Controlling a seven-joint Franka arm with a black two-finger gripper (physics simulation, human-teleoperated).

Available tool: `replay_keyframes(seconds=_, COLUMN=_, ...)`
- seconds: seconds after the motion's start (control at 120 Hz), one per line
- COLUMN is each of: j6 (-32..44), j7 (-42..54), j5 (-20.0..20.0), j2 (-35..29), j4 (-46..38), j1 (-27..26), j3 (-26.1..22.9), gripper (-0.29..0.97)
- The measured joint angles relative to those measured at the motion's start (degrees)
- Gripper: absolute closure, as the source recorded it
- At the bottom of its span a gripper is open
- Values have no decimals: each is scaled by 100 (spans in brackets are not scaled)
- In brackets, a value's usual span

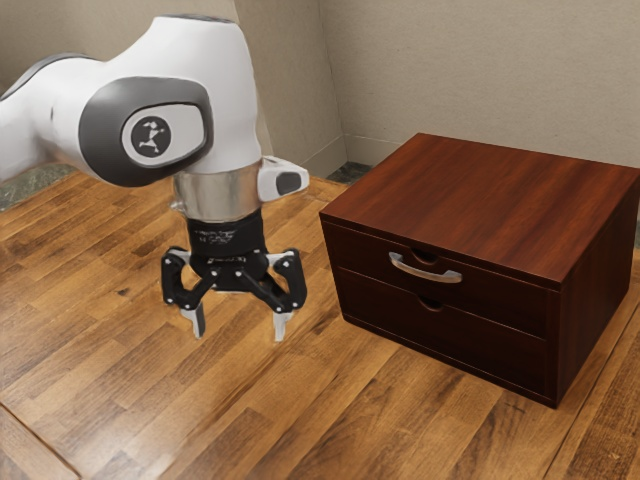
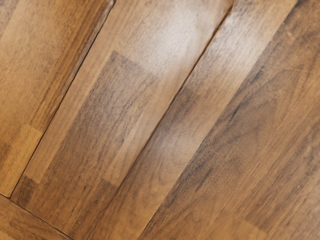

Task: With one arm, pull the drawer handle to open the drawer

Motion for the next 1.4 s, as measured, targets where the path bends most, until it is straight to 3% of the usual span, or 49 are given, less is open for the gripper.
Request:
replay_keyframes(seconds=0.117, j6=923, j7=-1043, j5=53, j2=-17, j4=11, j1=7, j3=7, gripper=0)
replay_keyframes(seconds=0.267, j6=1558, j7=-2156, j5=61, j2=344, j4=336, j1=38, j3=-1, gripper=0)
replay_keyframes(seconds=0.417, j6=2026, j7=-3072, j5=-437, j2=1066, j4=1021, j1=79, j3=45, gripper=0)
replay_keyframes(seconds=0.517, j6=2554, j7=-3565, j5=-647, j2=978, j4=699, j1=-687, j3=722, gripper=0)
replay_keyframes(seconds=0.608, j6=2869, j7=-3947, j5=-757, j2=1006, j4=676, j1=-323, j3=296, gripper=0)
replay_keyframes(seconds=0.967, j6=3511, j7=-4942, j5=-964, j2=1080, j4=354, j1=-136, j3=121, gripper=0)
replay_keyframes(seconds=1.4, j6=3915, j7=-5361, j5=-972, j2=1387, j4=327, j1=-85, j3=22, gripper=0)
